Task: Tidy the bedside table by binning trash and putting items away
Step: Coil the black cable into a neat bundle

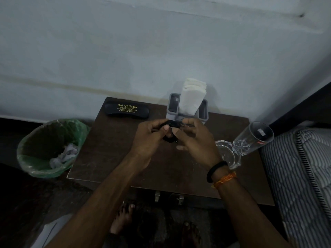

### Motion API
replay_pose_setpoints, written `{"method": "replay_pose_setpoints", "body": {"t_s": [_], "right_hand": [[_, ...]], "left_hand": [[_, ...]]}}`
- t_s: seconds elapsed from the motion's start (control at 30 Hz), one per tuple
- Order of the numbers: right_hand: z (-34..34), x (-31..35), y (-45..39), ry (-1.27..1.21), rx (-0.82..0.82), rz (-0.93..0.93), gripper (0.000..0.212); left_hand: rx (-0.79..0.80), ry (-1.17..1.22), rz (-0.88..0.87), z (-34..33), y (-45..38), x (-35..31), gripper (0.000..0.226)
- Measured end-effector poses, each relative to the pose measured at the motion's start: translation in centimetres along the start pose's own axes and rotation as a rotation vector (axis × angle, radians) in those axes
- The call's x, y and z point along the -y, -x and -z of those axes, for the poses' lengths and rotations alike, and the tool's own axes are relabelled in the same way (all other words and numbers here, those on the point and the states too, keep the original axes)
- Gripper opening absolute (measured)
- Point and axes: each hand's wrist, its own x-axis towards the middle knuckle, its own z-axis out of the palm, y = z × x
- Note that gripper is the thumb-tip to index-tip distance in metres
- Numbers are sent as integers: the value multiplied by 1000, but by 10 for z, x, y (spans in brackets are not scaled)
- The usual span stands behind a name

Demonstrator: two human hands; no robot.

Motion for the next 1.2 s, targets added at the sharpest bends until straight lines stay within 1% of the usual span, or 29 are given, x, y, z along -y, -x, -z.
{"method": "replay_pose_setpoints", "body": {"t_s": [0.1,0.17,0.23,0.27,0.33,0.4,0.43,0.5,0.6,0.7,0.8,0.87,0.97,1.07,1.2], "right_hand": [[-5,-2,-1,-114,93,-77,36],[-4,0,-2,-154,121,-101,32],[-1,2,-4,-204,126,-126,30],[1,2,-5,-227,124,-142,30],[2,-1,-8,-230,118,-160,31],[-2,-5,-9,-154,108,-158,32],[-5,-8,-10,-108,100,-154,34],[-11,-13,-12,-99,74,-174,42],[-20,-22,-16,-89,2,-227,44],[-29,-29,-23,-71,-24,-264,39],[-38,-33,-28,-91,-43,-267,38],[-44,-35,-32,-96,-67,-254,37],[-51,-38,-37,-122,-86,-233,37],[-52,-43,-43,-115,-101,-240,41],[-55,-48,-47,-46,-105,-233,43]], "left_hand": [[27,50,27,1,1,-1,25],[30,55,29,2,1,0,24],[11,-6,4,5,0,0,24],[1,-99,-33,6,-1,1,24],[-18,-382,-132,9,-1,4,24],[-29,-602,-224,10,0,9,22],[-28,-656,-240,11,0,13,20],[-56,-715,-158,14,0,16,20],[-101,-724,10,23,-2,19,30],[-119,-698,80,32,-5,19,34],[-131,-621,94,41,-11,20,31],[-107,-574,92,45,-14,20,27],[-80,-553,77,47,-20,21,22],[-53,-533,68,48,-24,23,22],[-44,-543,68,48,-25,26,23]]}}
